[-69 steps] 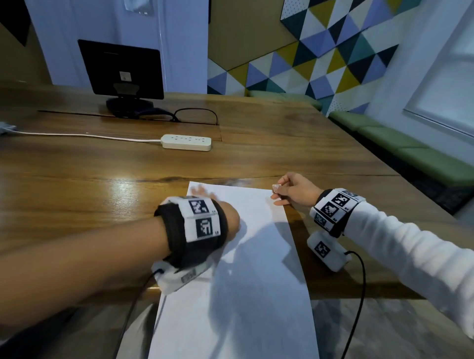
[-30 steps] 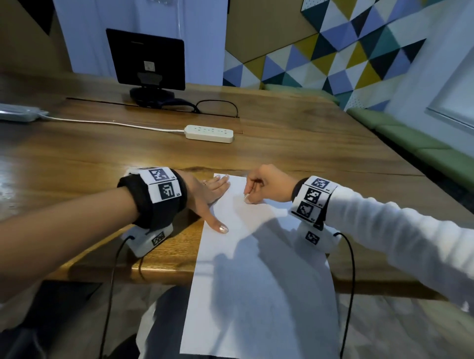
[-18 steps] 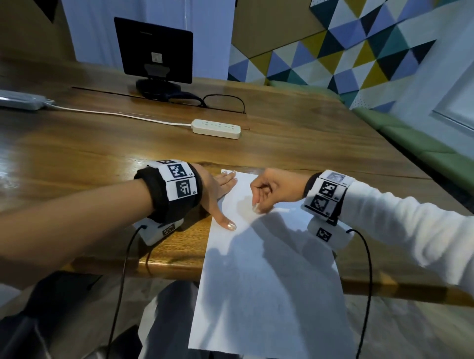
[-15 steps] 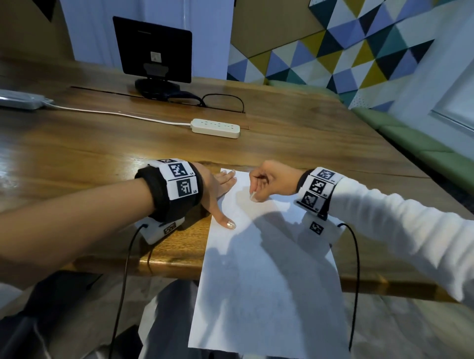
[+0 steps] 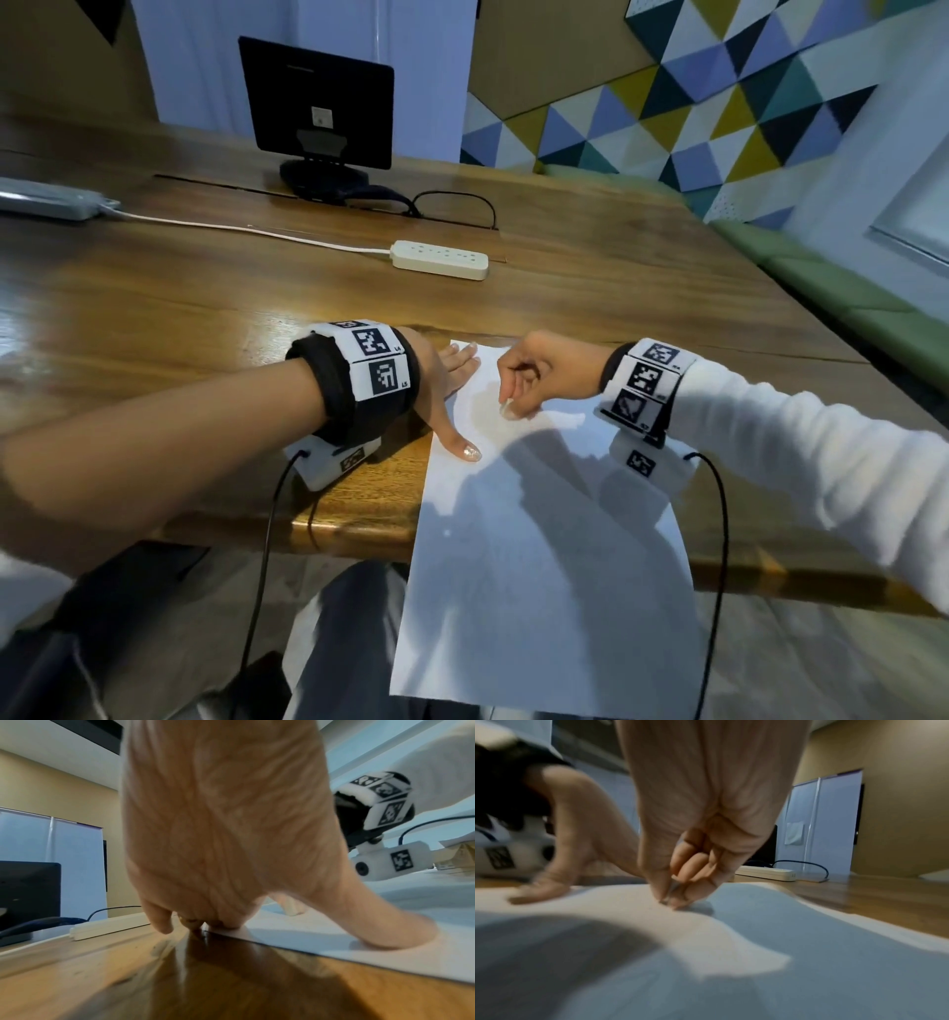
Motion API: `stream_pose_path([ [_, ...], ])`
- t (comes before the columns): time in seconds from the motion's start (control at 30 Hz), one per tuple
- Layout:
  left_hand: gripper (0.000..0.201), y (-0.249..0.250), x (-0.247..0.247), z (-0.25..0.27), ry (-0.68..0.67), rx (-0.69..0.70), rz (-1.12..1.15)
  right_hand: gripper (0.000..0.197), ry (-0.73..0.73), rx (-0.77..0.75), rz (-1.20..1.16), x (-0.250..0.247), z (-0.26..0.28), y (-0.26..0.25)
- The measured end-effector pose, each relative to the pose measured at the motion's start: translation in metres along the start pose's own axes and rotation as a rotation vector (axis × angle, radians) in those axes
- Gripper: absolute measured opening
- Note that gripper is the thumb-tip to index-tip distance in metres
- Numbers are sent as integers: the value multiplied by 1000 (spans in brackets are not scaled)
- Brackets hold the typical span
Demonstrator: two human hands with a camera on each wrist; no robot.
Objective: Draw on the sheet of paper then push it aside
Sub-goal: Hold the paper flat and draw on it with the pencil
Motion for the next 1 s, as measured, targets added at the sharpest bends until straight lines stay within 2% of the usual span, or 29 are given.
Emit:
stream_pose_path([
  [0.1, 123, -1, 1, 1, 2, 2, 16, 17, 43, -17, 20, -2, -4, -4],
  [0.23, 122, 0, 0, 3, -2, 6, 4, 13, -34, -3, -64, 11, 0, -6],
  [0.47, 121, -9, 8, 6, -8, 83, -10, 18, 88, -4, -122, 2, -2, -2],
  [0.63, 124, -11, 7, 7, 28, 55, -68, 16, -16, -4, -85, 17, -3, -10],
  [0.77, 126, -12, 6, 11, 44, 44, -83, 14, 99, -8, 16, 5, -6, -14],
  [0.9, 129, -13, 6, 10, 45, 41, -84, 14, -17, -63, 13, 23, -3, -23],
  [1.0, 132, -13, 7, 8, 40, 44, -66, 19, 49, -51, 28, 10, -7, -21],
])
Point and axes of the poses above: each hand's wrist, its own z-axis away from the middle knuckle, its own x-axis out of the palm, y = z × x, the point moved 7 cm from there along -z, towards the middle knuckle, and after that the axes turned 5 degrees about -z, right-handed, at the moved point
